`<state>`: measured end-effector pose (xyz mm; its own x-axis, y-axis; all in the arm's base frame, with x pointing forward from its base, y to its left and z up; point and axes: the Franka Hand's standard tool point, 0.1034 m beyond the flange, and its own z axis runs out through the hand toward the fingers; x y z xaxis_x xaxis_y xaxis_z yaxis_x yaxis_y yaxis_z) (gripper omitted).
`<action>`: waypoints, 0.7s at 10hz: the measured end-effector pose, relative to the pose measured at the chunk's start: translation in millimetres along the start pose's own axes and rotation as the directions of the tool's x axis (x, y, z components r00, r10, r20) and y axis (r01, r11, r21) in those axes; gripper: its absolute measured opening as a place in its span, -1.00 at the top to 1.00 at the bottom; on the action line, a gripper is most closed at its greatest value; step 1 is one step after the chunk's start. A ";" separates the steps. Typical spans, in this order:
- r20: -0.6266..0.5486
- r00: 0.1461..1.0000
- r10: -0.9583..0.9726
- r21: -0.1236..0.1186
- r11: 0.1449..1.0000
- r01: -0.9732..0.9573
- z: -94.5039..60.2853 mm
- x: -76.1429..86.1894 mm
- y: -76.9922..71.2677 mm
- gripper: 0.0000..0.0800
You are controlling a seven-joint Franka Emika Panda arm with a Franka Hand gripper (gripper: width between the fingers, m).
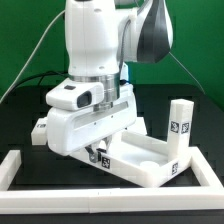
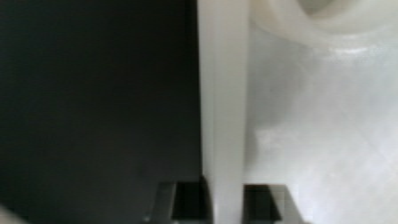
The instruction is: Assemble desk
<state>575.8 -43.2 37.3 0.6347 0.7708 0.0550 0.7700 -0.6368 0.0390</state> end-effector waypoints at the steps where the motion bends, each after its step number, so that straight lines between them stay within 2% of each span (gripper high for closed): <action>1: 0.002 0.990 -0.144 -0.017 0.989 0.144 -4.7 15.2 1.8 0.84; 2: 0.006 0.992 -0.125 -0.039 0.991 0.125 -6.9 21.4 2.8 0.83; 6: 0.057 0.912 -0.407 -0.039 0.912 0.409 -6.2 10.9 8.9 0.87; 7: 0.057 0.903 -0.425 -0.051 0.902 0.428 -7.9 14.9 10.4 0.91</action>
Offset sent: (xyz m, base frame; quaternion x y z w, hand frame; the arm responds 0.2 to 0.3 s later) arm 0.0000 0.0000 0.0000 0.0000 0.0000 -0.1938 0.9810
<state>592.8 -38.5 46.4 0.2497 0.9680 -0.0235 0.9631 -0.2458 0.1095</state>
